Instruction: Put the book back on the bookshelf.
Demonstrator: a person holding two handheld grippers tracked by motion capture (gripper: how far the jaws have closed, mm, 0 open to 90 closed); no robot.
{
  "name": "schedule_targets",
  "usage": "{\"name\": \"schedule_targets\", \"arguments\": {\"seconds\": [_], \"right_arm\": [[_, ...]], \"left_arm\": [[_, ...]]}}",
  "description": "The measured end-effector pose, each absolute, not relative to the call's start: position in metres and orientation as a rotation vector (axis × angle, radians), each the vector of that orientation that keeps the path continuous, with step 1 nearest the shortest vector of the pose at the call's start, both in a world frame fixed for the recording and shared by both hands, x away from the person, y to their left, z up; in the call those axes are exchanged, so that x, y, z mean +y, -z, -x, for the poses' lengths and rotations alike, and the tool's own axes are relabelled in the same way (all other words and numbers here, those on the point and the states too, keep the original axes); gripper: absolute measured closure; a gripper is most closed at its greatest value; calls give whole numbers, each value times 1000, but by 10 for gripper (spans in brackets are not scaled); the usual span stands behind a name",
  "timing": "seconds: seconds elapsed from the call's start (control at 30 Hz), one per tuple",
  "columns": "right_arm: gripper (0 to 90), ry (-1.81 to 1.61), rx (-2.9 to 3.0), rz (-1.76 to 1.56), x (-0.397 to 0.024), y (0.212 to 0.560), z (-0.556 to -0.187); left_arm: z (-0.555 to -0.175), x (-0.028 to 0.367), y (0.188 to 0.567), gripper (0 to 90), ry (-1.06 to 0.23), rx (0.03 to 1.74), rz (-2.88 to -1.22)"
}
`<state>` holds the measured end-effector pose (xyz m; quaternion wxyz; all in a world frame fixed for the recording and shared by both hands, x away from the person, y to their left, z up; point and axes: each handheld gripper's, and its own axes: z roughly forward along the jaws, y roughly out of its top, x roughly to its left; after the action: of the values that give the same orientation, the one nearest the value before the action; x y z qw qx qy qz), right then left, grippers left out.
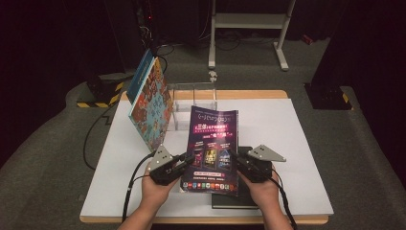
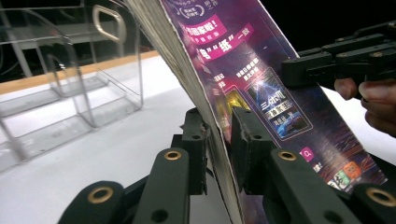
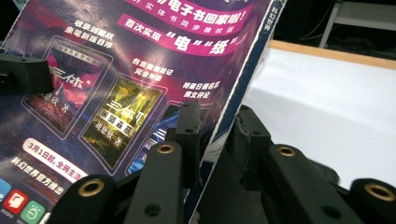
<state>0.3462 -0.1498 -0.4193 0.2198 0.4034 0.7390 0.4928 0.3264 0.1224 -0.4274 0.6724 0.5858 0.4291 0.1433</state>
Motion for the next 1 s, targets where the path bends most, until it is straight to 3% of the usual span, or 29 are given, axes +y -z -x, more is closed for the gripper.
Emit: {"name": "schedule_targets", "arguments": {"seconds": [1.0], "right_arm": [[788, -1430, 2041, -1060, -81, 407, -373]], "left_arm": [[-340, 182, 417, 806, -491, 1043, -1211]]}}
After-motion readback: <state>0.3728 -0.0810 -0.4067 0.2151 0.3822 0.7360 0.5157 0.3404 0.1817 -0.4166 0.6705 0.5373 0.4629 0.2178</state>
